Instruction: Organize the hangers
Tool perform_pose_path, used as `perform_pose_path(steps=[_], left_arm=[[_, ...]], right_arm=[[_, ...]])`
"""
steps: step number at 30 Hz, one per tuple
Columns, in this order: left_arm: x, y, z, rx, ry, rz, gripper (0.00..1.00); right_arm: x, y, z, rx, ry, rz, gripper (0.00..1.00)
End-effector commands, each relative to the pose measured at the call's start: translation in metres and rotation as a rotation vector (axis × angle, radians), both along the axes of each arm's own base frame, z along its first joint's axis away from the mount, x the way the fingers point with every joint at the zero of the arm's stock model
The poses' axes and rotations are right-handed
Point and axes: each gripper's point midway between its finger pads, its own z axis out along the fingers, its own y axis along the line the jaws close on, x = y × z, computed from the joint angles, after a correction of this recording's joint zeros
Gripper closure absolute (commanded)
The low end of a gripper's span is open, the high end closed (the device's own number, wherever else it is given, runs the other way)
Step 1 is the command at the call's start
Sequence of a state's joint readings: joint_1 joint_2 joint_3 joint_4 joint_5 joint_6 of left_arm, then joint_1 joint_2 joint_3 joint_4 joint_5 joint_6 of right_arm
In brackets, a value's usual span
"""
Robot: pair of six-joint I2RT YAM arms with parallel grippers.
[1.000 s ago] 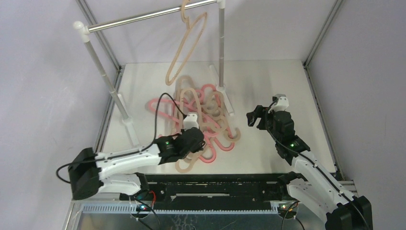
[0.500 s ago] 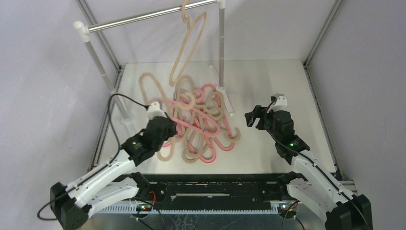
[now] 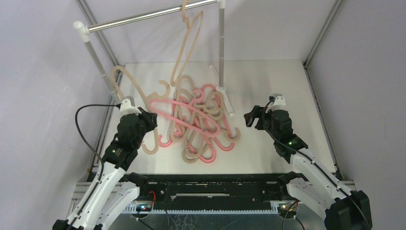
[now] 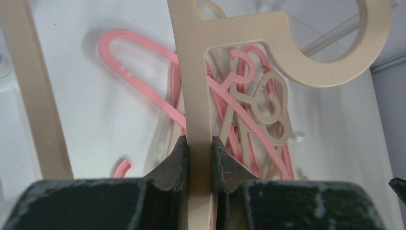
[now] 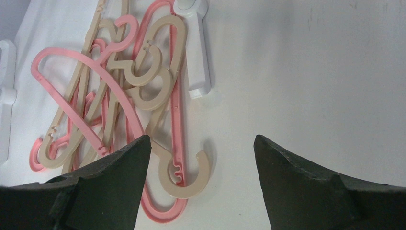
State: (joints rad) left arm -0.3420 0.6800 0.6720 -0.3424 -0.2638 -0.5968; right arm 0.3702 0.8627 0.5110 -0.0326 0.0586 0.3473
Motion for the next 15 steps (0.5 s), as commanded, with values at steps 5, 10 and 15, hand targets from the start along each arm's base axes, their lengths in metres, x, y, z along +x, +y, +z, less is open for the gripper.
perform_pose_path(steps=[5, 10, 15], left_arm=[[0.03, -0.016, 0.115, -0.075, -0.254, -0.062, 1.0], [0.039, -0.011, 0.148, -0.101, -0.32, -0.045, 1.0], [0.047, -0.025, 0.183, -0.158, -0.411, -0.108, 1.0]], right_arm=[[0.007, 0.0, 0.009, 0.012, -0.042, -0.02, 0.13], [0.01, 0.002, 0.004, 0.008, -0.03, -0.017, 0.13], [0.011, 0.0, 0.001, -0.002, -0.023, -0.025, 0.13]])
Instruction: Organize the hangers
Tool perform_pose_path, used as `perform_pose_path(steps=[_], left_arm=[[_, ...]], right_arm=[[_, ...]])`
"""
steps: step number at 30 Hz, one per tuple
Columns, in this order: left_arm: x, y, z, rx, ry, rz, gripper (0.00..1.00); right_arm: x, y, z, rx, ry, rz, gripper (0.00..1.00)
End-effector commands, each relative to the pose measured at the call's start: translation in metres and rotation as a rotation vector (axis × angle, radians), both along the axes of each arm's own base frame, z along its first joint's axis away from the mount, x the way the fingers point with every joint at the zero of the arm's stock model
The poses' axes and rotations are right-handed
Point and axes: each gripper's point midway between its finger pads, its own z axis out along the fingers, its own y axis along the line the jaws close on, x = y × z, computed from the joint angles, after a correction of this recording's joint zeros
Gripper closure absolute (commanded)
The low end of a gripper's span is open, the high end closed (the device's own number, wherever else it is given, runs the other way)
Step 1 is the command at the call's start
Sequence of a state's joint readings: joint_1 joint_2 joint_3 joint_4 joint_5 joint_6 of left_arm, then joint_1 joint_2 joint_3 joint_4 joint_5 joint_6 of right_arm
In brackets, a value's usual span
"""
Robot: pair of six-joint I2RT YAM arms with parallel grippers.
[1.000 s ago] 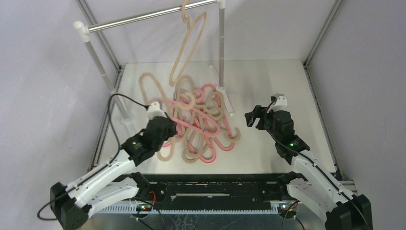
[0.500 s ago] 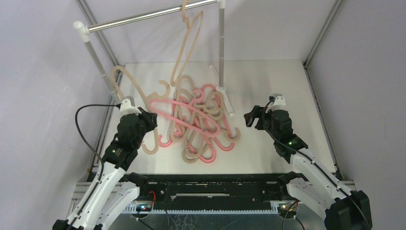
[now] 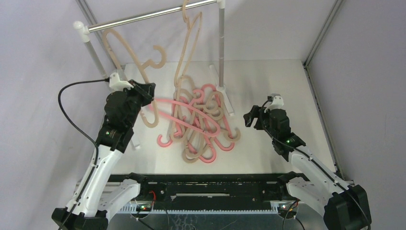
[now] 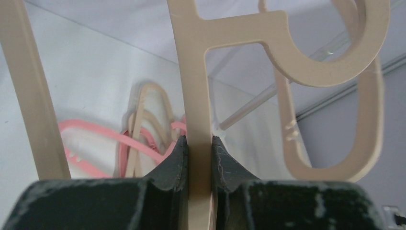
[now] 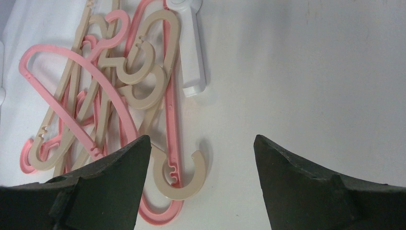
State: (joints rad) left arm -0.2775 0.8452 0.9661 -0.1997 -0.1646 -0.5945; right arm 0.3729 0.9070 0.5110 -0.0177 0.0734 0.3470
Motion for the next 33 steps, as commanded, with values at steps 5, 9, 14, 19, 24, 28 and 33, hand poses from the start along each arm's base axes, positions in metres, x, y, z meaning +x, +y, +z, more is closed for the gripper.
perform_pose_path(steps=[5, 9, 14, 19, 24, 28, 33], left_arm=[[0.014, -0.036, 0.089, -0.118, -0.233, -0.181, 1.0], [0.029, -0.047, 0.106, -0.174, -0.264, -0.217, 1.0], [0.042, -0.054, 0.123, -0.202, -0.302, -0.246, 1.0], [0.049, -0.059, 0.132, -0.23, -0.333, -0.267, 1.0], [0.063, -0.062, 0.148, -0.271, -0.341, -0.284, 1.0], [0.081, -0.065, 0.149, -0.305, -0.322, -0.28, 1.0], [0.103, -0.071, 0.133, -0.337, -0.263, -0.283, 1.0]], right_arm=[[0.009, -0.001, 0.007, 0.009, -0.04, -0.021, 0.13], [0.01, -0.001, 0.004, 0.004, -0.031, -0.021, 0.13], [0.011, -0.005, 0.003, -0.007, -0.029, -0.036, 0.13], [0.012, -0.009, 0.001, -0.014, -0.024, -0.049, 0.13], [0.013, -0.01, -0.001, -0.018, -0.02, -0.055, 0.13], [0.012, -0.013, -0.001, -0.024, -0.019, -0.063, 0.13], [0.012, -0.015, -0.001, -0.025, -0.019, -0.071, 0.13]])
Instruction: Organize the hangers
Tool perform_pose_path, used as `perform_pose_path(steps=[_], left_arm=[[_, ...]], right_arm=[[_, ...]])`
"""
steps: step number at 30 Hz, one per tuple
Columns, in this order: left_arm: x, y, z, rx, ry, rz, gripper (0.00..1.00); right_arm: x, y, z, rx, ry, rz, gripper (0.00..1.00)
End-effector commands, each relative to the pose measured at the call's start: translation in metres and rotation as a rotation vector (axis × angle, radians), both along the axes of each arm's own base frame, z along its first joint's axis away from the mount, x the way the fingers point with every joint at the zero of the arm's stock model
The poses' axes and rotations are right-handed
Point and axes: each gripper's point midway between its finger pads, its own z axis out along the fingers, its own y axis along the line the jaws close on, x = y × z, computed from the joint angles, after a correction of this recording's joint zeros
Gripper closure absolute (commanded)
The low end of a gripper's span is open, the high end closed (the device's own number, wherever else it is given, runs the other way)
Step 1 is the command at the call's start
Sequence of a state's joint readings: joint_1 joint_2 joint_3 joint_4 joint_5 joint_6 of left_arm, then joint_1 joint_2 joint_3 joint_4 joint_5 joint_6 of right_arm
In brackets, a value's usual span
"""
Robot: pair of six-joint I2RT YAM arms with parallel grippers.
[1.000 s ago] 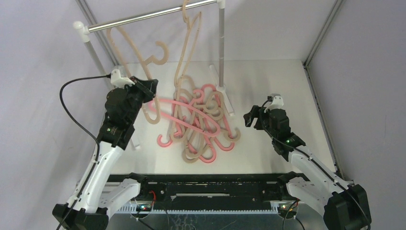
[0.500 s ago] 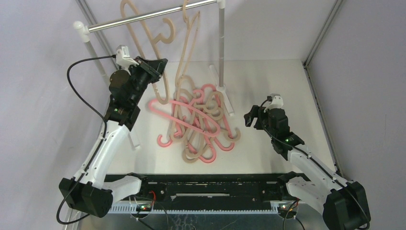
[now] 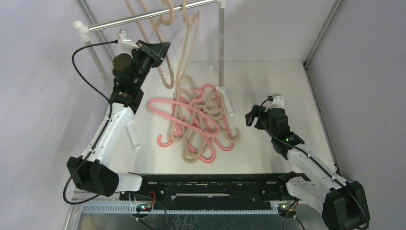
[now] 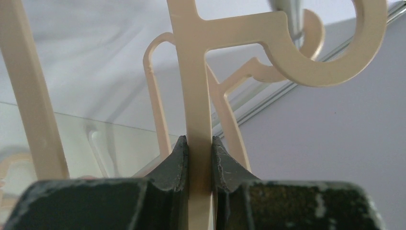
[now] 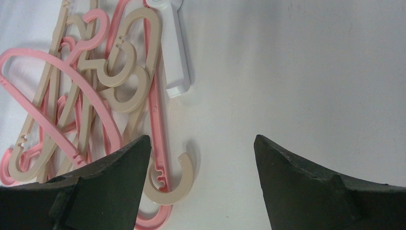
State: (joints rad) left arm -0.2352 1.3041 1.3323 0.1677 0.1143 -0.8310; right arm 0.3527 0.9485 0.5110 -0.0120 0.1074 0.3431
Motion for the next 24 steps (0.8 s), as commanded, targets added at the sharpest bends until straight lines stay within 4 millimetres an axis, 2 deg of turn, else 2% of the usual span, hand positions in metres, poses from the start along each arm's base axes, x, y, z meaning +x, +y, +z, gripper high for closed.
perform_pose_path(steps=[1, 5, 14, 18, 24], left_arm=[[0.008, -0.005, 0.019, -0.059, -0.036, -0.034, 1.0], [0.021, -0.01, 0.007, -0.072, -0.004, -0.047, 1.0], [0.047, -0.039, 0.013, -0.123, 0.016, -0.164, 1.0], [0.053, -0.057, 0.016, -0.11, 0.02, -0.201, 1.0], [0.058, -0.077, 0.009, -0.099, 0.045, -0.232, 1.0]], right_arm=[[0.006, -0.005, 0.011, 0.002, -0.047, -0.023, 0.13], [0.006, -0.006, 0.012, 0.003, -0.048, -0.026, 0.13], [0.005, -0.008, 0.014, -0.001, -0.054, -0.032, 0.13], [0.005, -0.009, 0.013, -0.002, -0.053, -0.036, 0.13], [0.005, -0.01, 0.015, 0.001, -0.057, -0.037, 0.13]])
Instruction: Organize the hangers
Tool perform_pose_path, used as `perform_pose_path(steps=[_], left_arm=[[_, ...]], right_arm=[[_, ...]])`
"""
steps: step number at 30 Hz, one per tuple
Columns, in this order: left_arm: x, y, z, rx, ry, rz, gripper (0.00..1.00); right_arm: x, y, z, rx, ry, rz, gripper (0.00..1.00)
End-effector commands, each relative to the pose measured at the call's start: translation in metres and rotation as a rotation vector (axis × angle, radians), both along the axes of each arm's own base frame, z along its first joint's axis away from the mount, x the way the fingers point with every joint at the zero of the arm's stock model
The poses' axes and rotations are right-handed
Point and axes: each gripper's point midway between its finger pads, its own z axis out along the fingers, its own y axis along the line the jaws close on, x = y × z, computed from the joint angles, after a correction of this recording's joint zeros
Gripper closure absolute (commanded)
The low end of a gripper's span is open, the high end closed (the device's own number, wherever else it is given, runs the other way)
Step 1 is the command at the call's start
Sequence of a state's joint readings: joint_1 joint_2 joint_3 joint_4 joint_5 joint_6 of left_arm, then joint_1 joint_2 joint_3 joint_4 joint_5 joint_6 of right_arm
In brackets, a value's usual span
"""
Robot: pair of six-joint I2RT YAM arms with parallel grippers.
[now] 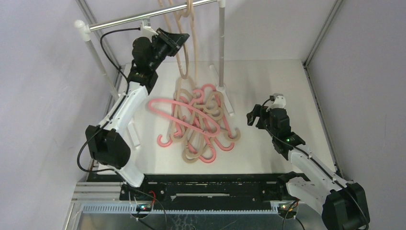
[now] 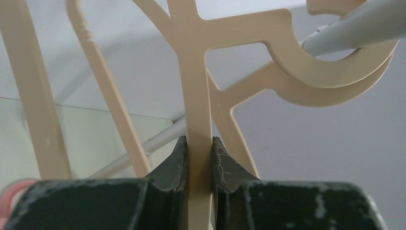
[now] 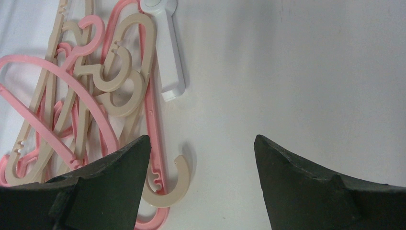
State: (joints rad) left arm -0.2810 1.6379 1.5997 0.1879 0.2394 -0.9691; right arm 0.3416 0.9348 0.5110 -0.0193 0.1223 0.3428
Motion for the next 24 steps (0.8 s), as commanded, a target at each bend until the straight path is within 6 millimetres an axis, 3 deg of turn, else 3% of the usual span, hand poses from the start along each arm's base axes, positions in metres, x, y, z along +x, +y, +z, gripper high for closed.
perform_pose_path(steps=[1, 16, 24], left_arm=[[-0.006, -0.016, 0.024, -0.013, -0.051, -0.044, 1.0], [0.019, -0.082, 0.008, -0.005, 0.008, -0.153, 1.0], [0.026, -0.098, 0.007, -0.009, 0.014, -0.176, 1.0]], right_arm=[[0.004, -0.003, 0.013, 0.007, -0.05, -0.012, 0.13], [0.002, -0.007, 0.019, 0.019, -0.064, -0.025, 0.13], [0.002, -0.009, 0.019, 0.024, -0.063, -0.033, 0.13]])
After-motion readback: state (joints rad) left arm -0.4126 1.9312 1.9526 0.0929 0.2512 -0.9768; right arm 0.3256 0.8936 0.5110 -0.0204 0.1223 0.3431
